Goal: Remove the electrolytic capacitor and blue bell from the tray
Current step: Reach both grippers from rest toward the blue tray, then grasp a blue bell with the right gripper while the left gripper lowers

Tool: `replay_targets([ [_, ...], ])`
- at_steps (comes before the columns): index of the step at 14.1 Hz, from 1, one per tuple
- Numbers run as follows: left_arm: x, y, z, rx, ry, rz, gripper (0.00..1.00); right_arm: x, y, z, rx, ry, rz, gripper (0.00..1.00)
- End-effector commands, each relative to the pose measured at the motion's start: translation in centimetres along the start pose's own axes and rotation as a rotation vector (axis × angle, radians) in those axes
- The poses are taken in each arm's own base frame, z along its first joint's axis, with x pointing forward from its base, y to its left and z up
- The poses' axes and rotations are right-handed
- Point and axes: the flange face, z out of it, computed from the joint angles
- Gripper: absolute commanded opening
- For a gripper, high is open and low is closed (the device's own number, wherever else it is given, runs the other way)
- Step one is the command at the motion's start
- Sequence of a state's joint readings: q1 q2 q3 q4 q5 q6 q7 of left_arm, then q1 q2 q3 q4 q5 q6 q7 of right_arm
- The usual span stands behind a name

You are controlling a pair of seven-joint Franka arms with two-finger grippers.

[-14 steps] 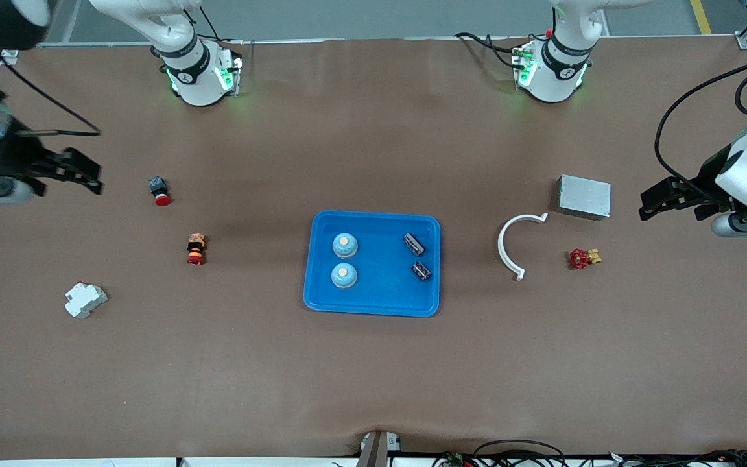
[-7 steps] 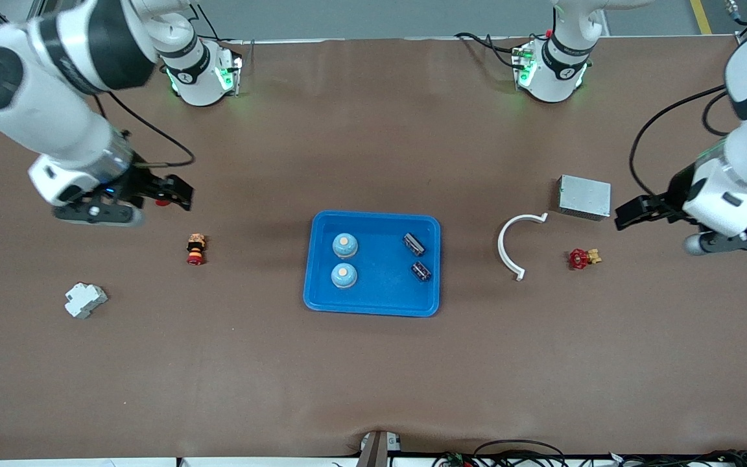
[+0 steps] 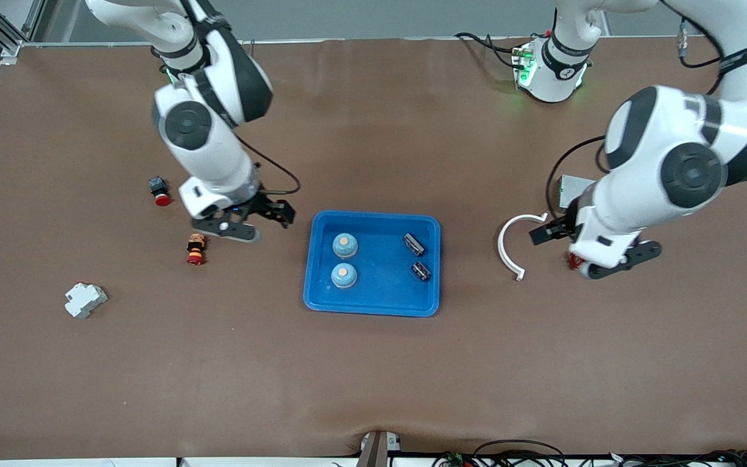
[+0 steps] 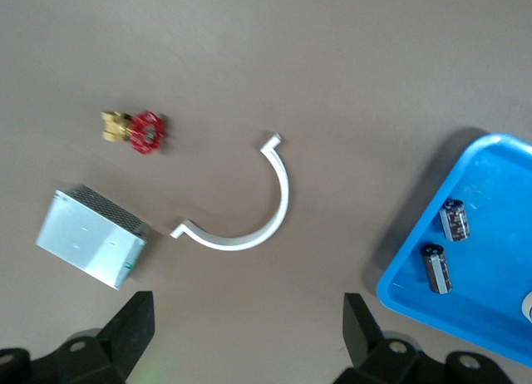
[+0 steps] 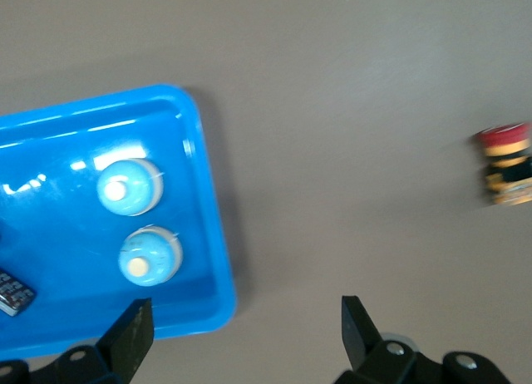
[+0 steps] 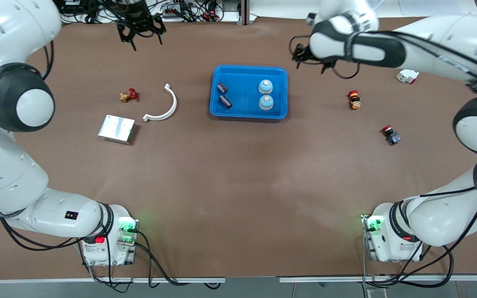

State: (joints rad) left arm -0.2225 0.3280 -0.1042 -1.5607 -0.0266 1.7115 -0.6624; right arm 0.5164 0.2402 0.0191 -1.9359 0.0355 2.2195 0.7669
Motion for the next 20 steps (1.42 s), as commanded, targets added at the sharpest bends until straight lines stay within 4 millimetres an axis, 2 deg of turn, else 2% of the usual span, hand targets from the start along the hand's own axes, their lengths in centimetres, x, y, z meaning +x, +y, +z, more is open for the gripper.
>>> replay_targets([
  [1, -2.1, 3.6, -0.1, -0.029, 0.003, -0.033, 1.00, -0.7, -2.5, 3.6, 0.006, 0.014, 0.051, 1.00],
  [3, -4.2, 6.3, 0.7, -0.026, -0.007, -0.009, 1.00, -0.4, -3.7, 5.9, 0.001, 0.008, 0.067, 1.00],
  [6, -6.8, 10.8, 3.5, -0.065, -0.040, 0.022, 1.00, -1.2, -6.5, 8.5, -0.010, 0.003, 0.088, 1.00],
  [10, -6.7, 15.5, 8.8, -0.073, -0.038, -0.093, 1.00, -2.0, -9.9, 12.2, -0.010, 0.005, 0.120, 1.00],
  [12, -5.8, 16.4, 10.8, -0.078, -0.043, -0.145, 1.00, -2.7, -10.8, 13.3, -0.016, 0.002, 0.127, 1.00],
  [14, -5.2, 17.1, 12.0, -0.108, -0.026, -0.204, 1.00, -2.9, -11.0, 13.9, -0.023, 0.004, 0.121, 1.00],
  [17, -5.4, 18.4, 13.6, -0.128, -0.012, -0.216, 1.00, -3.0, -10.8, 14.9, -0.045, 0.014, 0.103, 1.00],
  [20, -5.8, 19.9, 15.9, -0.153, 0.002, -0.305, 1.00, -3.2, -11.0, 15.9, -0.043, 0.015, 0.112, 1.00],
])
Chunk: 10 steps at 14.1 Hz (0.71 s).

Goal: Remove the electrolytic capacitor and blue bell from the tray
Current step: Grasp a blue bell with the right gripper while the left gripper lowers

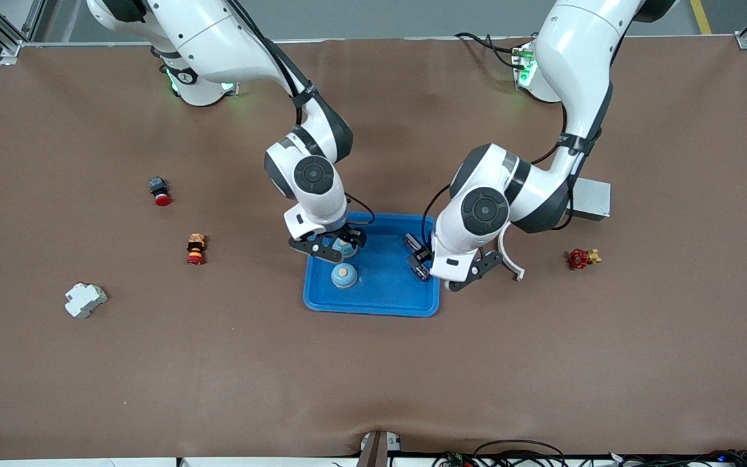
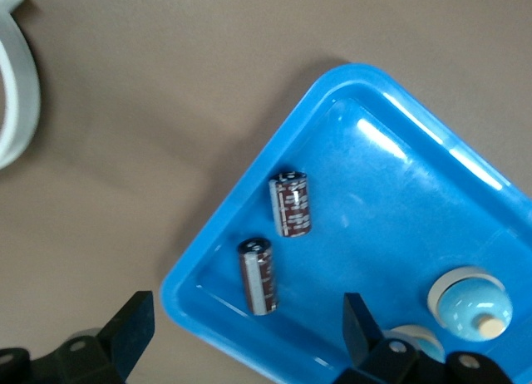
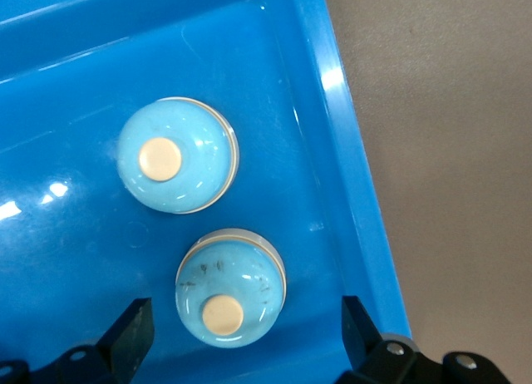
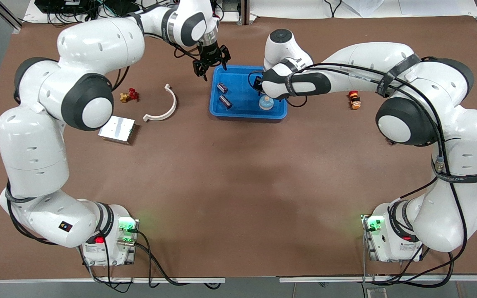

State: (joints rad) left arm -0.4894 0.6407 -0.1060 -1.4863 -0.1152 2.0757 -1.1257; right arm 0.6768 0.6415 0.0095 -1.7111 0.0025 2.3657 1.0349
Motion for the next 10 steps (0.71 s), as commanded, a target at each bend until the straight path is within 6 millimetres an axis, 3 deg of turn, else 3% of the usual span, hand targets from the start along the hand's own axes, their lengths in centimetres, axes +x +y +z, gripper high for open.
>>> replay_targets([
  [1, -0.8, 1.6, 1.7, -0.041, 0.005, -0.079, 1.00, -0.1, -0.7, 0.9, 0.000, 0.020, 0.013, 1.00],
  [7, -0.7, 1.7, 4.9, -0.020, 0.006, -0.089, 1.00, -0.4, -1.2, 1.6, 0.004, 0.022, 0.015, 0.98],
  [10, -0.4, 1.9, 5.5, -0.047, 0.018, -0.111, 1.00, -0.3, -1.4, 1.9, 0.007, 0.023, 0.023, 0.77],
])
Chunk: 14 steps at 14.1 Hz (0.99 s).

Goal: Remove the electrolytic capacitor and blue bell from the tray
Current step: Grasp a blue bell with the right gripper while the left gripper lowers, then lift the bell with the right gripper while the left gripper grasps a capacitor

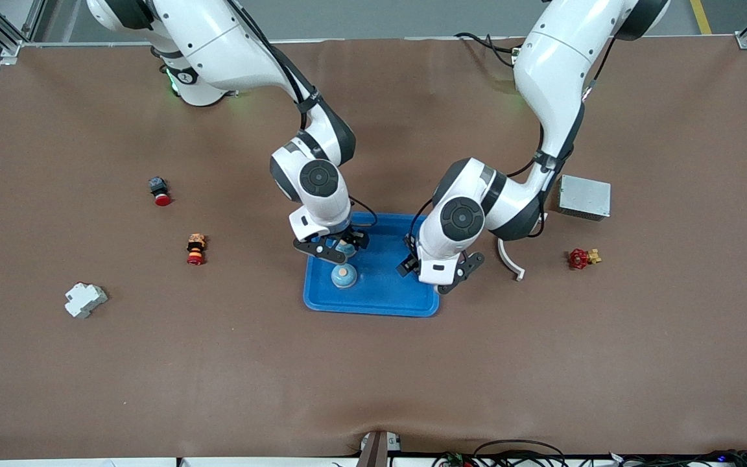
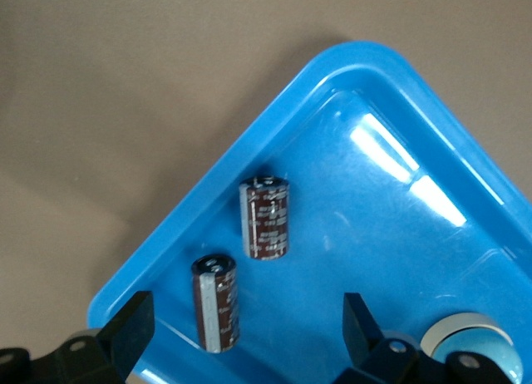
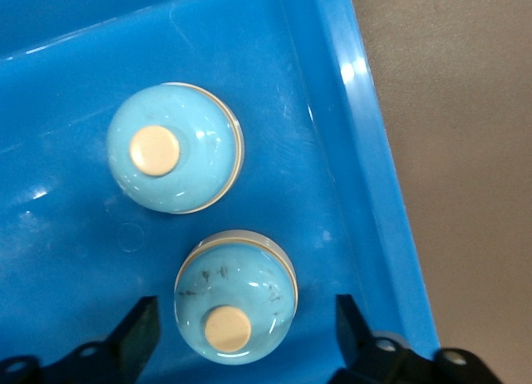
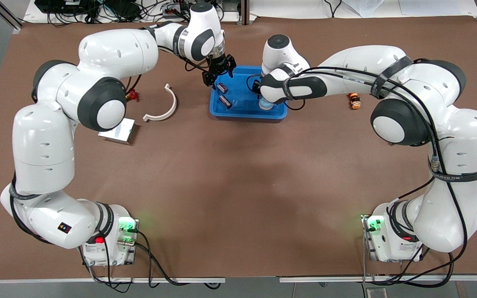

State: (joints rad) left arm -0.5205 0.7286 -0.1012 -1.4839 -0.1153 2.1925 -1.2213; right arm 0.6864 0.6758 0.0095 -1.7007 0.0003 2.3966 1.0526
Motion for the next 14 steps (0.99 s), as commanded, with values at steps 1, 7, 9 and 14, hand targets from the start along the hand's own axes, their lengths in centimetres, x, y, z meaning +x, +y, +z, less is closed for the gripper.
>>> replay_targets([
  [1, 0.1, 0.7, 0.4, -0.024, 0.005, -0.032, 1.00, 0.2, -1.0, 0.4, 0.003, 0.019, 0.030, 0.64],
  [7, 0.2, 0.7, 1.2, -0.026, 0.004, -0.054, 1.00, 0.1, -1.5, 0.2, 0.018, 0.018, 0.048, 0.00],
  [9, 0.3, 0.7, 1.9, -0.029, 0.005, -0.054, 1.00, 0.6, -2.0, -1.1, 0.032, 0.021, 0.071, 0.00],
  [14, 0.6, 0.8, 2.9, -0.045, 0.010, -0.095, 1.00, 2.8, -1.8, -4.2, 0.017, 0.011, 0.057, 0.00],
])
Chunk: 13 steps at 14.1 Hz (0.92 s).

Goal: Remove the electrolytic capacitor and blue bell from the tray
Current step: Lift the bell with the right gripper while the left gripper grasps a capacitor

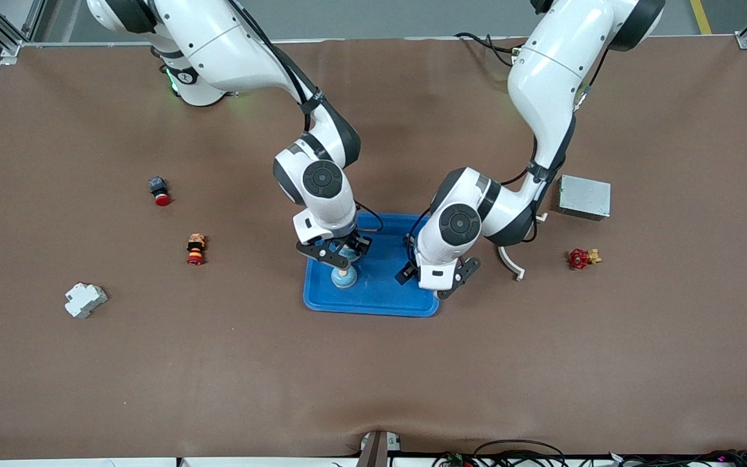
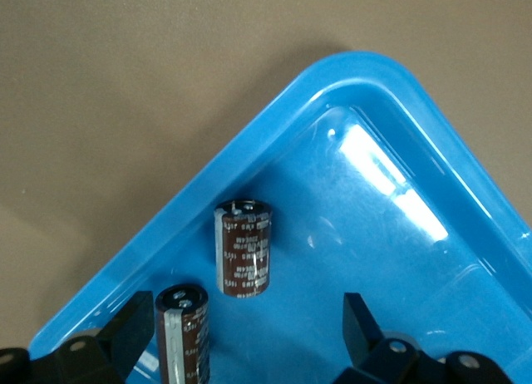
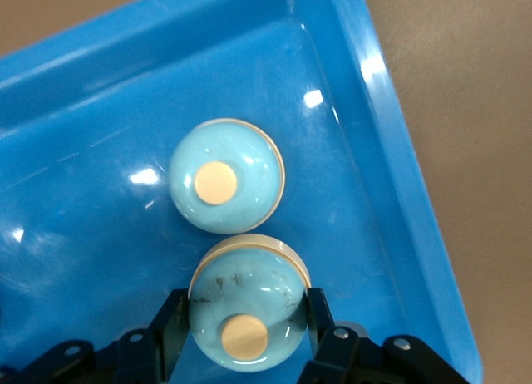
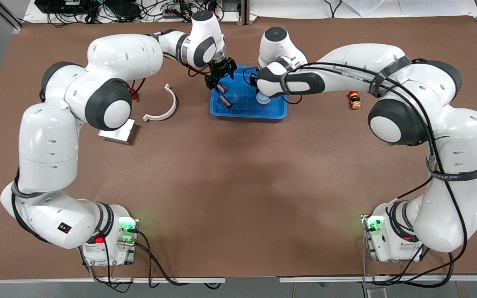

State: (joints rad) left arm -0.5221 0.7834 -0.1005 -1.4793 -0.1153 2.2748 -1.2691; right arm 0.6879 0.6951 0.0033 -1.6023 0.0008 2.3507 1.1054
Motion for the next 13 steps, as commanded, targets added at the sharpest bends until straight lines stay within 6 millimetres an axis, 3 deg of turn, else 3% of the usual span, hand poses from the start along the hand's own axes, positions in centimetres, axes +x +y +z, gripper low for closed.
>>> replay_targets([
  [1, 0.0, 0.6, 0.2, -0.021, 0.002, -0.049, 1.00, 2.2, 0.7, -2.4, -0.036, -0.022, -0.033, 0.00],
  [2, 0.1, 0.6, 0.5, -0.032, 0.006, -0.052, 1.00, 3.7, 1.6, -4.6, -0.040, -0.025, -0.065, 0.00],
  [8, 0.8, 0.6, 2.4, -0.061, 0.019, -0.055, 1.00, 11.8, 10.7, -10.4, -0.095, -0.082, -0.235, 0.00],
  [13, 1.6, 0.4, 4.4, -0.071, 0.037, -0.059, 1.00, 20.3, 22.8, -12.9, -0.074, -0.094, -0.411, 0.00],
])
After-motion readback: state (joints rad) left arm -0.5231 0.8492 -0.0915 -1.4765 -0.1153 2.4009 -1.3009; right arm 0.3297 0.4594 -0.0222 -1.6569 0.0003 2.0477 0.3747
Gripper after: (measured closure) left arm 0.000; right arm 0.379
